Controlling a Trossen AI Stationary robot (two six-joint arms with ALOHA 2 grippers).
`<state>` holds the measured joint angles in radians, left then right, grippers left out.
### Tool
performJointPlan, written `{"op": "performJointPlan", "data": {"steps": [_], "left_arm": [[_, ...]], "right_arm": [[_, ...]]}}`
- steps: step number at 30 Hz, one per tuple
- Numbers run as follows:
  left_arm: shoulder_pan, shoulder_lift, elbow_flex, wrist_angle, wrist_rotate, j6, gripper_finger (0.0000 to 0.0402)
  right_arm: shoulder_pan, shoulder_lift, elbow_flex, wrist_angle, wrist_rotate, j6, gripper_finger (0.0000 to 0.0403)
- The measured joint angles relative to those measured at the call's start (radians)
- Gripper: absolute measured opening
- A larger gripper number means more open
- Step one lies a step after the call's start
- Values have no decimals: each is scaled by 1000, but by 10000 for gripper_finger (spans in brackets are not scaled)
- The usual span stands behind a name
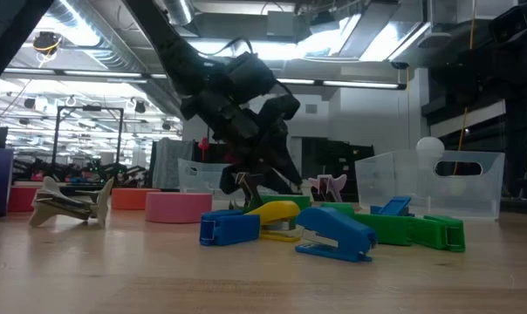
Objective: Pick and place Stapler, Stapler remover, tape
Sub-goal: Put the grey staple remover into the top transparent bin
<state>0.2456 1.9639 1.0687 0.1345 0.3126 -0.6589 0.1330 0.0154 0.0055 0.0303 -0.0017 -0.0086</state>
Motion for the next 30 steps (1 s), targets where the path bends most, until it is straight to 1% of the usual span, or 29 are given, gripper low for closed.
{"op": "performJointPlan", "data": {"steps": [7, 10, 14, 19, 20, 27, 30], "left_arm": [[6, 5, 0, 48, 0, -9, 113], [5, 5, 0, 57, 0, -9, 105], [5, 5, 0, 56, 0, -9, 74], [5, 5, 0, 58, 4, 5, 16], [5, 4, 1, 62, 11, 7, 10], [5, 2, 2, 66, 13, 8, 5], [5, 2, 1, 82, 42, 10, 4]], "right_arm": [[0, 0, 0, 0, 0, 0, 225], [0, 0, 0, 0, 0, 0, 225], [0, 0, 0, 0, 0, 0, 225], [0, 0, 0, 0, 0, 0, 225], [0, 0, 0, 0, 0, 0, 225], [0, 0, 0, 0, 0, 0, 225], [0, 0, 0, 0, 0, 0, 225]]}}
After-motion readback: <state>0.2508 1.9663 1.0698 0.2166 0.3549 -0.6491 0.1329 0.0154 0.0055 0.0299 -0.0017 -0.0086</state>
